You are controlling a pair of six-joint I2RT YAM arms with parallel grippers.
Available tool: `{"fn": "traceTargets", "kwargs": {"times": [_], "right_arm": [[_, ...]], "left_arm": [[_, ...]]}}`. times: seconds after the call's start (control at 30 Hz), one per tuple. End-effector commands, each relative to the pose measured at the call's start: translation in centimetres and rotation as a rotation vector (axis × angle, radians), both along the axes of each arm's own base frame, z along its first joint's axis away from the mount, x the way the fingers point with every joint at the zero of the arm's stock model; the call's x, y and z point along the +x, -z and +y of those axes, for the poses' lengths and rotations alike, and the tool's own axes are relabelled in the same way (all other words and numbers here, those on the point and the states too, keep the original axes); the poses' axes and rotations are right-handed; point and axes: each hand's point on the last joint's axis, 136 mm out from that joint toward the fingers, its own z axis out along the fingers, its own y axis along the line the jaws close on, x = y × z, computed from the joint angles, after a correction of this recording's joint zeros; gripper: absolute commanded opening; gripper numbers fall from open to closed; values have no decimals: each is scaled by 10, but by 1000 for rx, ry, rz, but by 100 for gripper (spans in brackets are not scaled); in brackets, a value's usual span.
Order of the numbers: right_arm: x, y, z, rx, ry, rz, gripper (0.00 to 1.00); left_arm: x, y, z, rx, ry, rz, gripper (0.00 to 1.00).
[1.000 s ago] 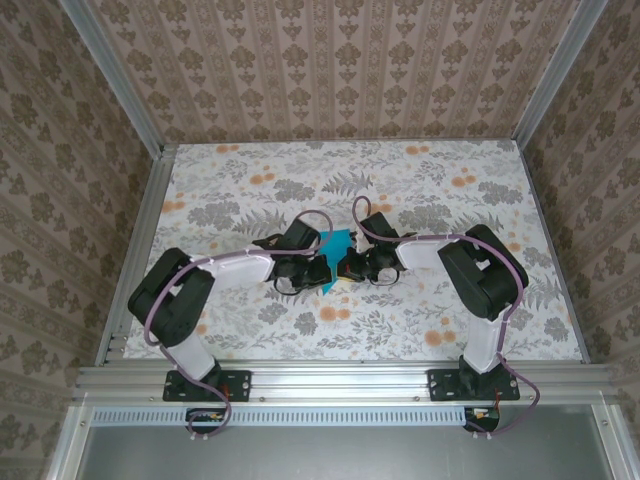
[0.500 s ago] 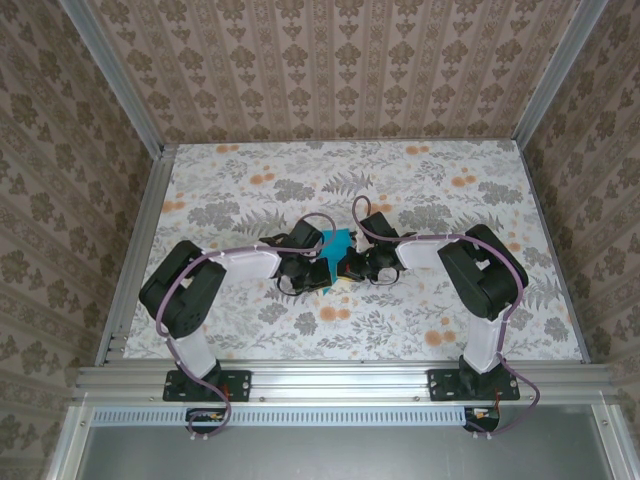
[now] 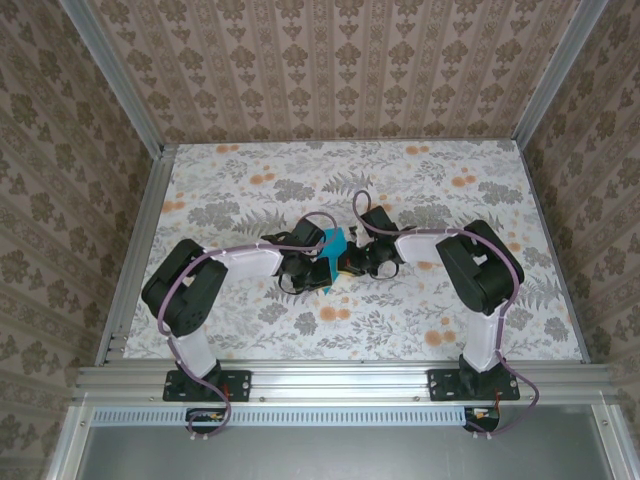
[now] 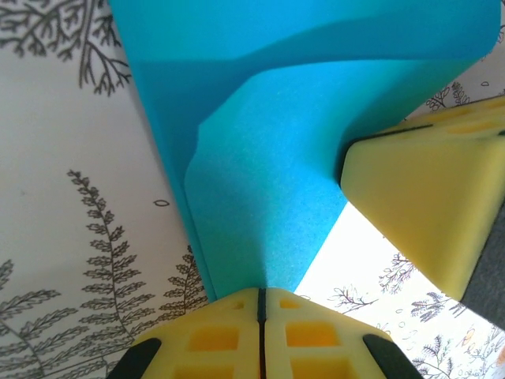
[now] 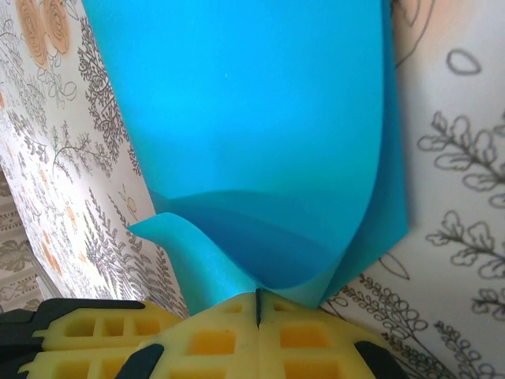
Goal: Fold a paper plane with a square sheet of paper (pick it up from the middle)
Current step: Third fold the triangle at the center of the table.
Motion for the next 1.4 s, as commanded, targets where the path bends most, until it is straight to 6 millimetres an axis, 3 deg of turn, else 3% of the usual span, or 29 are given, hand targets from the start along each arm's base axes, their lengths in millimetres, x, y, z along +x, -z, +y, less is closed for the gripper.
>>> {"fn": "traceTargets", "kwargs": {"times": [0.0,0.6,0.73,0.87,1.03,1.2,1.37], "right_arm": [[21,14,-24,-82,56,-19,4],[61,10,-46,-119,114,-50,4],[68,-2,-46,-112,117,-79,4],[70,-29,-47,-86,114,-142,4],[54,-48,-40,-29,84,-171,5],[25,-38,-26,2,37,-126,5],[10,-24,-8,18,-16,-86,4]], "left_arm": [[-34,39,42,212,19,124,8],[-38,41,41,222,41,135,8],[-37,40,41,219,44,132,8],[-36,38,40,212,45,124,8],[-33,35,34,187,51,111,8],[-29,29,29,164,51,91,8],[-26,24,25,144,53,74,8]]}}
